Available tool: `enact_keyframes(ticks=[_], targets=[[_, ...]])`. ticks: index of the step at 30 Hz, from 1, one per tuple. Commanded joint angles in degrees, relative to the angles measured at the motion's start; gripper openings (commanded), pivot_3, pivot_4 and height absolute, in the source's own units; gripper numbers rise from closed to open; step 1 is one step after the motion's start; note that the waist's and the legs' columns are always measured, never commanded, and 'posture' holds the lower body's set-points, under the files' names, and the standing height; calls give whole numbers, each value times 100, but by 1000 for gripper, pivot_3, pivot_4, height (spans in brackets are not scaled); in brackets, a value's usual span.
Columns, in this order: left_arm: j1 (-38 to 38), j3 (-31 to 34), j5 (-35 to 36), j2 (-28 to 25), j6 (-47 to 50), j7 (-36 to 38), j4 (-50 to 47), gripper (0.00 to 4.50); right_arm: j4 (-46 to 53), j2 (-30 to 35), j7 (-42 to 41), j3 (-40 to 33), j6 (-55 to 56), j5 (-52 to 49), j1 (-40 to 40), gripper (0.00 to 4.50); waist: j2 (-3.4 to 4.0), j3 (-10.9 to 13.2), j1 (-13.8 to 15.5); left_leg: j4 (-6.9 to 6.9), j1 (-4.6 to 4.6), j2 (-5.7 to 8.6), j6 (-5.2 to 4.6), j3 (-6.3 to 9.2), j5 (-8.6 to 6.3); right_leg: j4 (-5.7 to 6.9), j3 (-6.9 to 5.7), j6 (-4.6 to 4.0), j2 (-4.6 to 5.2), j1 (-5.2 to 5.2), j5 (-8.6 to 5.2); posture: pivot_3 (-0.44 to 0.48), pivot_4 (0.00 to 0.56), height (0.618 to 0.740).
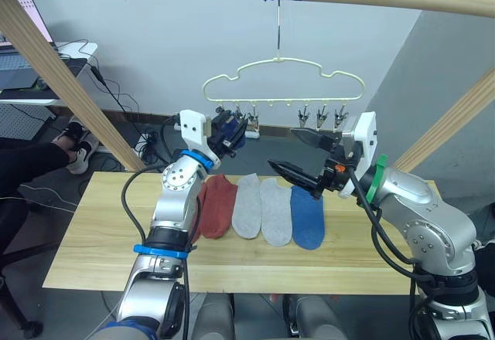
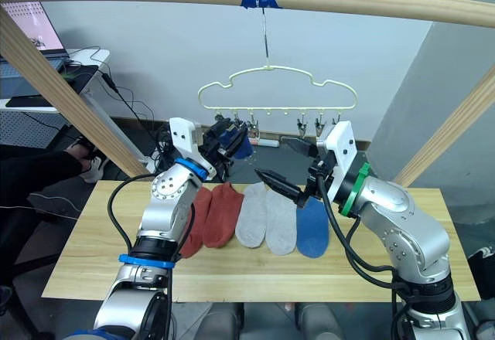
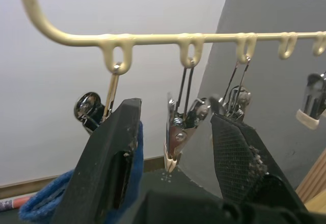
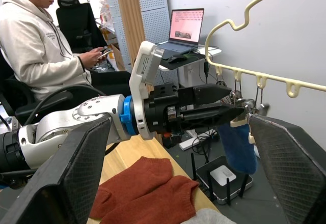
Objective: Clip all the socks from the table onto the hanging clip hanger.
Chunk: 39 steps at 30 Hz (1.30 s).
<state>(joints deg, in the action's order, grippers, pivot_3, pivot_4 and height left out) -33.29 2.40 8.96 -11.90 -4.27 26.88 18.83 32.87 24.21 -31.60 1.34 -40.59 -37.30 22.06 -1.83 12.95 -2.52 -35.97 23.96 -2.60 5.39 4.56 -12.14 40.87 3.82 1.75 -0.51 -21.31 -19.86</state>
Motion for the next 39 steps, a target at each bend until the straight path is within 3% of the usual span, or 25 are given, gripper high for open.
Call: enact_keyframes(ticks=[1,37,39], targets=[[-99,-51,-23,27,-170,17,-42,2478,270,18,41,-92,25,-146,95,4500,0,0,-5,0,0,0,0,0,0,0,0,0,0,0,0,-73,204,740],[-271,-16,-141,38,-500,-281,317,2478,223,74,36,-78,30,-164,122,4500,-1,2,-73,3,1,0,0,0,0,-3,0,1,-1,-1,0,-77,202,740],[-272,-19,-132,43,-525,-269,323,2101,237,77,43,-82,29,-170,110,4500,-1,2,-73,3,2,0,0,0,0,-3,0,1,-1,-2,0,-79,201,740]])
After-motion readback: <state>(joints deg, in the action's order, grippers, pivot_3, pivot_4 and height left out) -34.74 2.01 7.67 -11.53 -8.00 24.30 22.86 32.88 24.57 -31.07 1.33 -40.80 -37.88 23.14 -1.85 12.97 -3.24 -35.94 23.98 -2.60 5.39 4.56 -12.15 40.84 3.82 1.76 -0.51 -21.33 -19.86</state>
